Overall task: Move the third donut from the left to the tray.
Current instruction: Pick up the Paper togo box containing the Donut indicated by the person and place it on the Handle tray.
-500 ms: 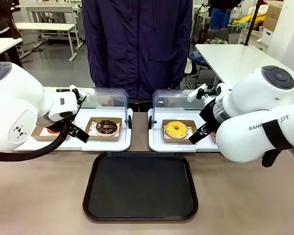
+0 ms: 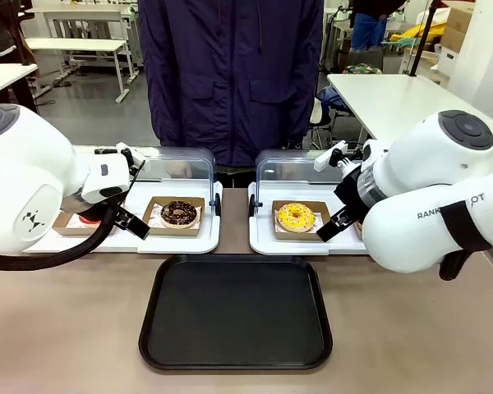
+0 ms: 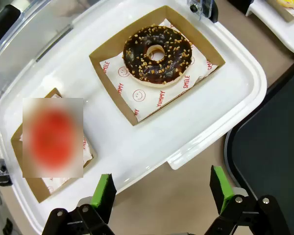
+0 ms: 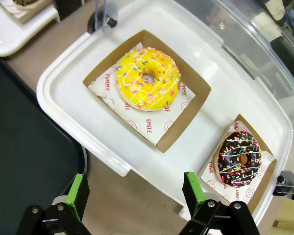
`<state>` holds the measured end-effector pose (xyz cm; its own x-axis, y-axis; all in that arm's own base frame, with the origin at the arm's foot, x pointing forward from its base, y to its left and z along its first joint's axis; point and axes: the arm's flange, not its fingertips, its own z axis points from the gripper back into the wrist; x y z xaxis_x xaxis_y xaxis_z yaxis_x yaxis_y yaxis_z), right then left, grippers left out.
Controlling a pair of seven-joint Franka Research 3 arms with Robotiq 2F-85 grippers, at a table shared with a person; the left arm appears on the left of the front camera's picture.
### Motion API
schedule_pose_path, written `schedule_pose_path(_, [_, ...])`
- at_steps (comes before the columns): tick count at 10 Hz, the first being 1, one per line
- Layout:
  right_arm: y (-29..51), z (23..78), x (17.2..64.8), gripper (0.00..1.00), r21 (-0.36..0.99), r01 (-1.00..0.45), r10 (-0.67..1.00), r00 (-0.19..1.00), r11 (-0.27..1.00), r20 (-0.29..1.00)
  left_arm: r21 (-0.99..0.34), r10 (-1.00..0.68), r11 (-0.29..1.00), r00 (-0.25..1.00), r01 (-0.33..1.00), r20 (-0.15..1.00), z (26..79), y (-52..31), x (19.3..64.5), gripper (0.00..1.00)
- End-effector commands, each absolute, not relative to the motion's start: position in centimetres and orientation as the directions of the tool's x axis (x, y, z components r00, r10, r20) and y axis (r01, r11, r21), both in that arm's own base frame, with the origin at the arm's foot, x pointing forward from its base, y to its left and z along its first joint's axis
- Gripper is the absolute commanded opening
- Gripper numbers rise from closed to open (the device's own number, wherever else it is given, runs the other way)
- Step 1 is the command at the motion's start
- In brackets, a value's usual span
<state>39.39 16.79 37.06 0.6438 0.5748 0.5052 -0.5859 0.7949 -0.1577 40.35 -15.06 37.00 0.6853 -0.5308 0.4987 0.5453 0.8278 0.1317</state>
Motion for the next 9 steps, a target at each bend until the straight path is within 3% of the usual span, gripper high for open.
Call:
schedule_pose_path(1, [16.8,37.1,39.4,1.00,-0.156,-0.585,0.573,0.645,0.796,0.506,0.132,-0.531,0.828,0.685,0.545,0.499,37.0,-15.1,40.3,1.00])
schedule_pose_path(5, [16.8,37.1,39.4,1.00,-0.158,-0.586,0.575,0.644,0.795,0.505,0.132,-0.531,0.828,0.685,0.545,0.499,37.0,-15.1,40.4,1.00])
schedule_pose_path(9, [10.0,48.1,40.9,1.00,-0.027,-0.570,0.463,0.637,0.821,0.616,-0.011,-0.506,0.793,0.668,0.610,0.545,47.7,-8.1,43.8,1.00])
